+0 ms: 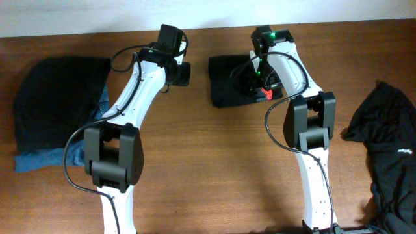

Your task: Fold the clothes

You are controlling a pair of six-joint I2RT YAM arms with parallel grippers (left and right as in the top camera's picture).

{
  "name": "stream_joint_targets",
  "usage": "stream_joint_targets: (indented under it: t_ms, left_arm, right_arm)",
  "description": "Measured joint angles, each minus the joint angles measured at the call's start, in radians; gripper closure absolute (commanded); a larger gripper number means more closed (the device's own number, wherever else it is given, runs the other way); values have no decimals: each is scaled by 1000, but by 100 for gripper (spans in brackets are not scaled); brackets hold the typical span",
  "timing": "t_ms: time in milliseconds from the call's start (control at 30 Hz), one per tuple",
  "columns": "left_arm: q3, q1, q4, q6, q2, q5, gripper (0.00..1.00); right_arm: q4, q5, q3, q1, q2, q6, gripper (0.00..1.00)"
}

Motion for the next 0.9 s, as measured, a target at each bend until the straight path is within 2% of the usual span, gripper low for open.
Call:
stream_joint_targets:
  t_ms: [233,367,667,767,900]
  left_arm:
    - [0,18,0,0,0,0,58]
    - [0,25,0,0,0,0,57]
    - [0,32,0,0,0,0,57]
    - [0,32,0,-3,0,0,41]
    - [0,32,0,-3,0,-1,31]
  right_arm:
    - [-168,10,-10,0,0,0,29]
    - [-256,9,-14,0,0,0,34]
    - [-242,-10,-13,0,0,-42,33]
    - [-241,-10,10,0,0,-49,33]
    - [-253,-10,78,2,-19,-52,33]
